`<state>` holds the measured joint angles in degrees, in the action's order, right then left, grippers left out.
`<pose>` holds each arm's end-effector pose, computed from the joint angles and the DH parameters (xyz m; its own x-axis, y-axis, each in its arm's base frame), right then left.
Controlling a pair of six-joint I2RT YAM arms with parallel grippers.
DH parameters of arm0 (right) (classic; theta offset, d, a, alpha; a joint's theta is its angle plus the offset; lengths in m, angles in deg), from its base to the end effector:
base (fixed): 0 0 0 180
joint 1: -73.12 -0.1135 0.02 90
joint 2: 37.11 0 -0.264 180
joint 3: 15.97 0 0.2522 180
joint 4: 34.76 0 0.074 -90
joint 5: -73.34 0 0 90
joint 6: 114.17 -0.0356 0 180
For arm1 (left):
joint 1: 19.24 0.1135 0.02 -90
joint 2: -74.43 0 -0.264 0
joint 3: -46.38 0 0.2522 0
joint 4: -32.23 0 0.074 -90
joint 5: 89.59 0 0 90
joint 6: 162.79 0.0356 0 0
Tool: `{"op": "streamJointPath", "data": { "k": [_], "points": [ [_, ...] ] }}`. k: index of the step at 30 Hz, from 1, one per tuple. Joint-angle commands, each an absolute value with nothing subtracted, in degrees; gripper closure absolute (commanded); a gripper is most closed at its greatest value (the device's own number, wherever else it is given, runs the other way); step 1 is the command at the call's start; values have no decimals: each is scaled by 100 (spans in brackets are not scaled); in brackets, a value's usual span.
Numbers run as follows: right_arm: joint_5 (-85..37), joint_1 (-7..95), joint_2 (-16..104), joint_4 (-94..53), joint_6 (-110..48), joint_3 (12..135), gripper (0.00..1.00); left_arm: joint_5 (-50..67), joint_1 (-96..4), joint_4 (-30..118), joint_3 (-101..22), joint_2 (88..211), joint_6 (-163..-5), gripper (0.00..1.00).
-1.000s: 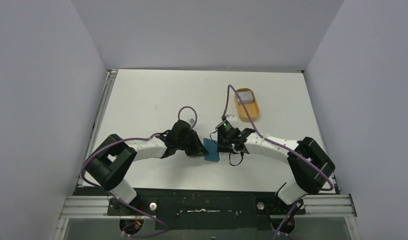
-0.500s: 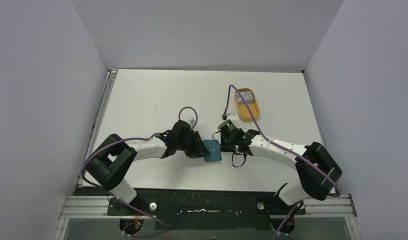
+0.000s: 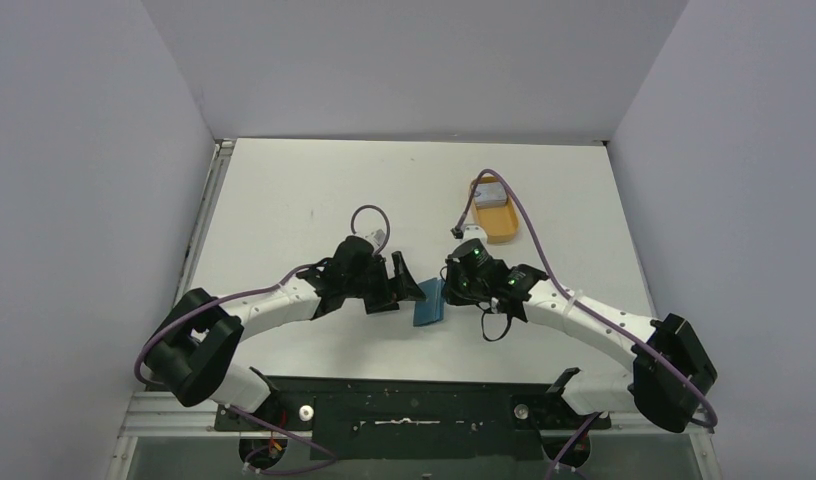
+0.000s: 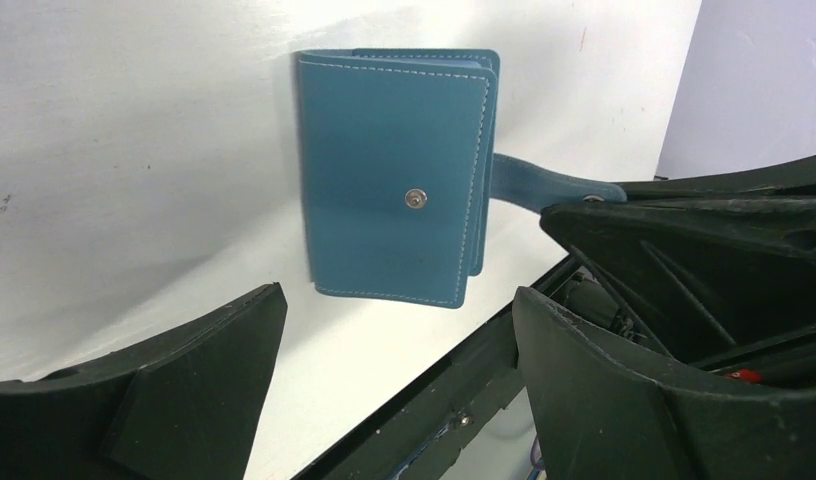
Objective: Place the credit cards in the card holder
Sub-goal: Open the card holder at the center of the board.
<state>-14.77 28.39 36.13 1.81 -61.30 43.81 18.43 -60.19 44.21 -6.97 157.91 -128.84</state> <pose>0.1852 0.1818 0.2236 -0.8496 0.0076 -0.5274 -0.2201 0.9036 0.3676 0.2104 -0.1972 0.1769 -0.9436 -0.2256 -0.2422 0.0247 0.6817 -0.7312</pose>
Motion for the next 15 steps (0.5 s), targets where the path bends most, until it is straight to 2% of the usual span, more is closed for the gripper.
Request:
{"op": "streamJointPath", "data": {
  "k": [1,15],
  "points": [
    [-1622,2747,3461,-139,-6323,4333,100,1843,-6046,4034,-790,15680,-12888,18],
    [-1622,2635,3295,-248,-6441,4359,100,1913,-6099,4126,-1119,15987,-12734,19]
  ]
}}
